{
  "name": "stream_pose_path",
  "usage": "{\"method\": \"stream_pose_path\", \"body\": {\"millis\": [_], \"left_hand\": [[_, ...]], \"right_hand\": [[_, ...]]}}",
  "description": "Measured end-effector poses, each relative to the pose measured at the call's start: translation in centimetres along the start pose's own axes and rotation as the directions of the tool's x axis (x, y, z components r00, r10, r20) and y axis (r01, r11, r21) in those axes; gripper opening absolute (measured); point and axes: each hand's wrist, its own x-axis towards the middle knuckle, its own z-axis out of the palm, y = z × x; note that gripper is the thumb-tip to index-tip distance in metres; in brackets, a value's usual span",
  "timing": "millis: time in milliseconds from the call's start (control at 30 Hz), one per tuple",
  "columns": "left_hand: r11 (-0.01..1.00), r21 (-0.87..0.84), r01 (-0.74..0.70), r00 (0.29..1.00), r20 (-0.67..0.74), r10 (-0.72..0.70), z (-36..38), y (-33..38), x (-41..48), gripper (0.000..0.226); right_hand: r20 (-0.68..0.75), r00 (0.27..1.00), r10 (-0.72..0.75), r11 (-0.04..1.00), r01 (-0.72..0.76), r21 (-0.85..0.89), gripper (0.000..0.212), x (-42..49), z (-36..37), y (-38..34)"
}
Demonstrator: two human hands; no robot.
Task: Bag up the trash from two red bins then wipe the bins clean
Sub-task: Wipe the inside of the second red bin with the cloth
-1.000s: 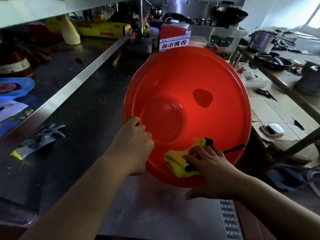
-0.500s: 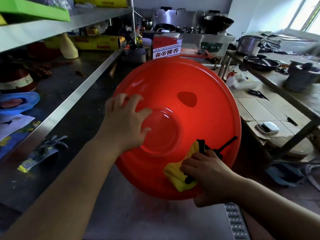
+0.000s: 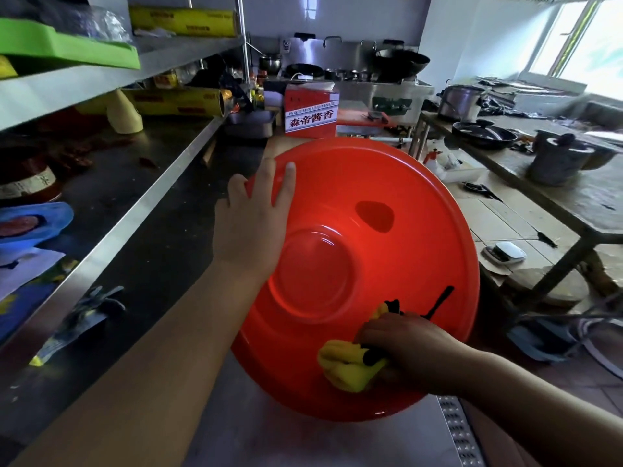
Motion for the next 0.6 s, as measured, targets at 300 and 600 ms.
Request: {"method": "stream_pose_path", "body": {"millis": [300, 600], "left_hand": [[0.998, 0.023, -0.059, 0.996, -0.061, 0.06, 0.6, -0.6, 0.0, 0.076], [0.999, 0.049, -0.006, 0.999, 0.038, 0.005, 0.0, 0.3, 1.6, 0.074]], "right_hand": [[-0.176, 0.9, 0.399, 0.916, -0.383, 0.121, 0.038, 7.8, -0.8, 1.0], [-0.402, 0.661, 0.634, 0.75, -0.651, 0.113, 0.027, 19.5, 1.1, 6.2]]}}
